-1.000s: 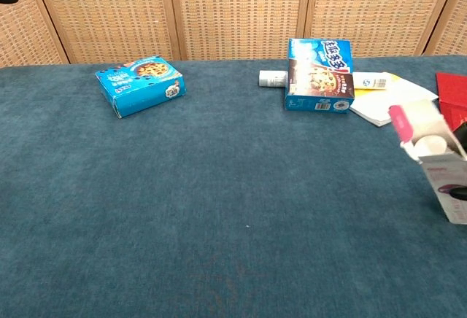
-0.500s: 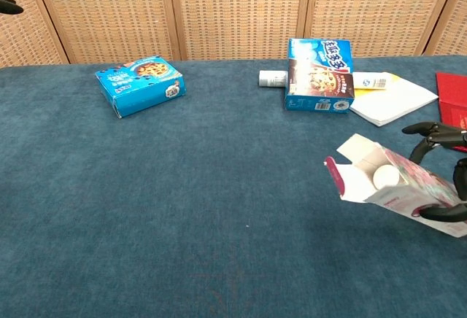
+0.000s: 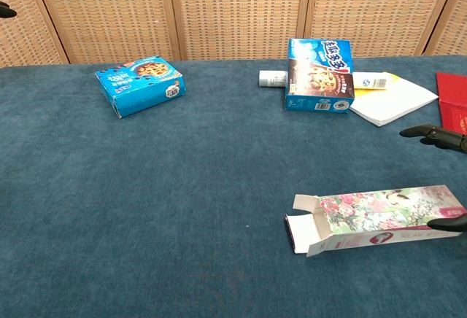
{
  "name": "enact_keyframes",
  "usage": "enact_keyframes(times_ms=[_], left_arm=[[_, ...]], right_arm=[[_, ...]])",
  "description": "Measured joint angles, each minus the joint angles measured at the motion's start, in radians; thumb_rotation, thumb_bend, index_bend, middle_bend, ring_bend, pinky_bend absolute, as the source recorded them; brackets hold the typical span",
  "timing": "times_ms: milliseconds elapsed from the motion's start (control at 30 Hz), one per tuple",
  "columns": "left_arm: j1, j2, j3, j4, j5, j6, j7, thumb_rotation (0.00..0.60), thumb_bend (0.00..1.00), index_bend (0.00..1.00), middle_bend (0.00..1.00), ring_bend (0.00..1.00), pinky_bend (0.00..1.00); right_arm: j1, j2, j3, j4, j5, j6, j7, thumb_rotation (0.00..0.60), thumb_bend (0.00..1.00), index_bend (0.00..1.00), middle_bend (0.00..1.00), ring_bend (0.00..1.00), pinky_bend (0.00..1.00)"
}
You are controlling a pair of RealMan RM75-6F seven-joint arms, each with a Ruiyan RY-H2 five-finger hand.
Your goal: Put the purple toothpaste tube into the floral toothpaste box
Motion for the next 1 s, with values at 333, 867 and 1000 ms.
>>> enact_keyframes(times_ms=[333,867,1000], left_arm=[[0.068,0.014,0.03,-0.016,0.01,0.067,0.014,0.6,0.23,0.0,0.0,0.0,0.0],[0.242,-0.01,0.126,0.091,0.068,0.213,-0.03,0.6,0.23,0.0,0.0,0.0,0.0],[0.26,-0.012,0.123,0.123,0.066,0.234,-0.043,0.6,0.23,0.0,0.0,0.0,0.0]], right_arm=[[-0.043,0.047,0.004,-0.003,-0.019,0.132,-0.218,0.6,0.08,0.02,0.0,0.0,0.0],[-0.187,0.153,-0.003,-0.002,-0.06,0.376,-0.379,0.6,0.08,0.02,0.0,0.0,0.0],[-0.197,0.167,0.004,-0.001,-0.051,0.383,-0.356,0.6,0.08,0.02,0.0,0.0,0.0]])
